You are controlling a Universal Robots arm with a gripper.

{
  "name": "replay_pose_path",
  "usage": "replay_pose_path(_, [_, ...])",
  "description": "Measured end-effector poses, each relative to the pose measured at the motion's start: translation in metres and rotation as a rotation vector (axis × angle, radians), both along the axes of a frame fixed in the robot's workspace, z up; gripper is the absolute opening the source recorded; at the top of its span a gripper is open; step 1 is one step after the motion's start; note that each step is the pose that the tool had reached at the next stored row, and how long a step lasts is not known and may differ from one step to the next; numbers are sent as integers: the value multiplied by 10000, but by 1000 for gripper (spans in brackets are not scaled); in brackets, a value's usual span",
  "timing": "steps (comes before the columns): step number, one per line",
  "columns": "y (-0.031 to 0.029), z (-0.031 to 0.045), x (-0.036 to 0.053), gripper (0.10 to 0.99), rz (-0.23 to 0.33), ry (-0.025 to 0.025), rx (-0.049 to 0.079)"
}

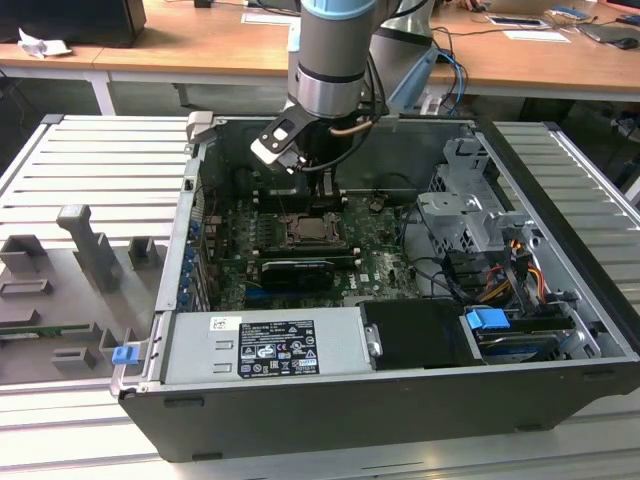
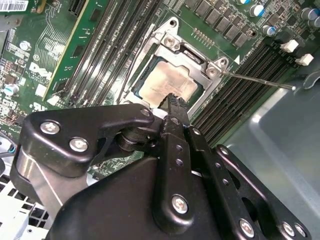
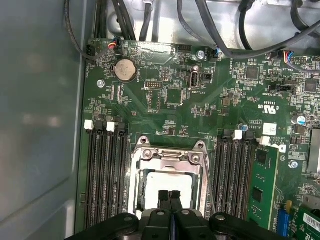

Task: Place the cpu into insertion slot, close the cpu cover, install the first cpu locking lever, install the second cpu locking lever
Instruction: 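Install the first cpu locking lever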

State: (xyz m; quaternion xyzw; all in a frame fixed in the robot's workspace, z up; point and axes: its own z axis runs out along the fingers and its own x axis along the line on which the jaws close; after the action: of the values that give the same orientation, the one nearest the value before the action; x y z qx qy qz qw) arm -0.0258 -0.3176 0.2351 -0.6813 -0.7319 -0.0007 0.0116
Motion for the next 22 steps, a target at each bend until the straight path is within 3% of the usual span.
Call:
replay_pose_path(6, [0, 45, -4, 106, 2, -2, 13])
replay_pose_path(9, [0, 133, -4, 106, 1, -3, 13])
replay_pose_path(11, [0, 256, -4, 106, 1, -4, 14])
replay_pose_path(13, [0, 312, -5, 106, 6, -3, 14])
replay_pose_path(19, [0, 312, -5, 106, 701, -2, 13])
replay_pose_path(22, [0, 310, -5, 106, 1400, -1, 12])
